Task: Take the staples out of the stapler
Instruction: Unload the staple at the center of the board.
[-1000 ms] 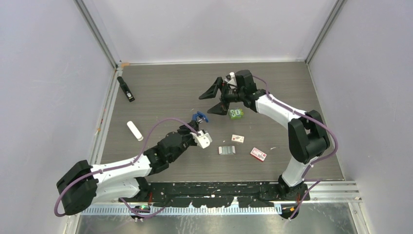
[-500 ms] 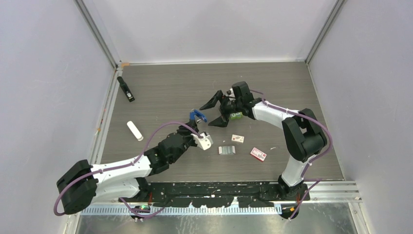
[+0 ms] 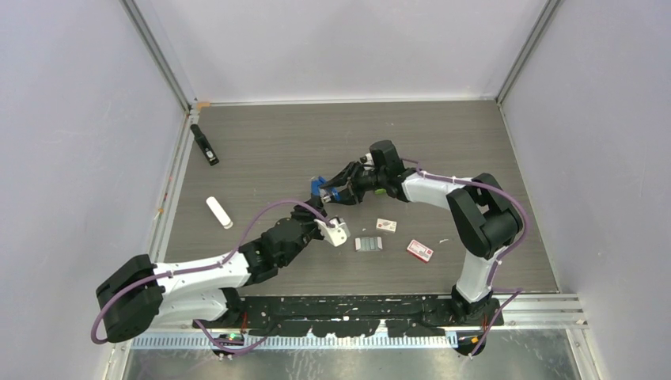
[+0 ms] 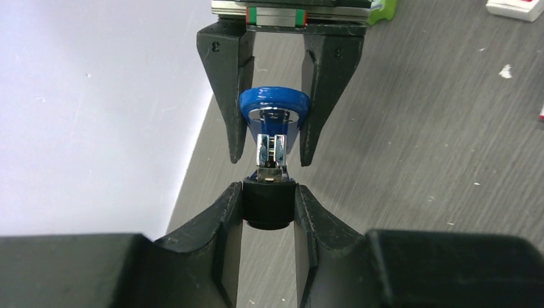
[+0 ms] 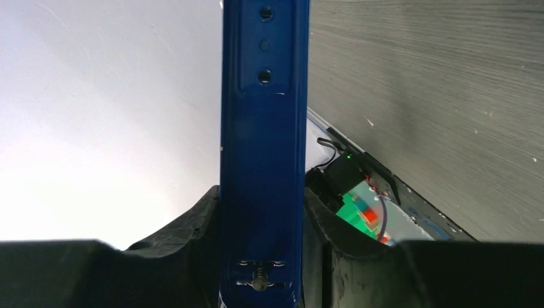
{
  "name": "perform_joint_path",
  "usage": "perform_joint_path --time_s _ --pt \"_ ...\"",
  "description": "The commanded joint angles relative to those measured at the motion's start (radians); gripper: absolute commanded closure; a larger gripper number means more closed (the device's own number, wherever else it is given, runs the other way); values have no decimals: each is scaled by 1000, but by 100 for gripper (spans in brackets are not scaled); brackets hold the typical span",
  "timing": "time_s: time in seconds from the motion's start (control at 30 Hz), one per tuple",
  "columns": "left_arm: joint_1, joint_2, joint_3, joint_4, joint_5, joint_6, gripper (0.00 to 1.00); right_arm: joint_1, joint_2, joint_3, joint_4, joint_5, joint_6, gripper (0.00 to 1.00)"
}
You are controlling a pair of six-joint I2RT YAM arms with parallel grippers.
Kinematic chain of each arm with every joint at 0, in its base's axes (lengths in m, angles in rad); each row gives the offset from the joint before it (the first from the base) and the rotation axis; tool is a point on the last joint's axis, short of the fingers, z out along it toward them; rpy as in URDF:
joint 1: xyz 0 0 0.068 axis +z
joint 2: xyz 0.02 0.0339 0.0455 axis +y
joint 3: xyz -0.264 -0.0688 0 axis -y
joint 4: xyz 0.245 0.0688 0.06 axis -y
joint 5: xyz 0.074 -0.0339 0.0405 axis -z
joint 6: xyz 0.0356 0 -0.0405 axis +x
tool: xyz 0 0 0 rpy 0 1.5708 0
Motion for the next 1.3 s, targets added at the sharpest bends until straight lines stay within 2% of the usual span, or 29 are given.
perform_joint_path --time_s 0.0,0.07,0.13,0.17,0.23,0.27,0.43,0.57,0.73,0.83,0.93,1.0,1.07,1.13,1.27 --pt "-5 -22 45 129 -9 17 100 -6 -7 -9 111 -1 36 78" --pt "-4 -37 37 127 -4 4 100 -13 2 -11 125 -3 31 88" --pt "-4 -58 29 115 -1 -18 99 -22 7 -12 143 -3 30 92" --pt "-4 -68 25 107 1 -33 91 -25 8 -11 152 -3 26 94" --pt "-4 -93 16 86 11 -92 62 -35 11 -7 164 -6 14 97" --pt "-3 -111 11 62 22 -122 54 -39 12 -9 175 -6 11 98" --pt "-3 -244 -33 3 24 -370 20 -74 12 -11 188 -4 -53 99" --pt "-2 -396 -63 -99 -24 -624 3 -98 11 -16 237 -12 -84 99" --pt "29 -529 -55 -232 14 -1042 0 -121 -14 -7 304 -22 -180 99" --pt "95 -506 -37 -243 99 -1257 0 -123 -26 9 306 -39 -264 99" --pt "226 -442 -11 -259 231 -1500 0 -133 -40 23 290 -71 -348 99" --pt "328 -393 -46 -127 411 -1657 0 -141 -52 10 351 -109 -359 99" --pt "402 -329 -100 61 496 -1806 0 -152 -68 -1 389 -133 -364 99" --pt "445 -258 -119 154 530 -1901 0 -166 -77 -10 443 -163 -359 99" --pt "454 -164 -115 252 535 -2001 0 -182 -72 -39 635 -198 -262 99"
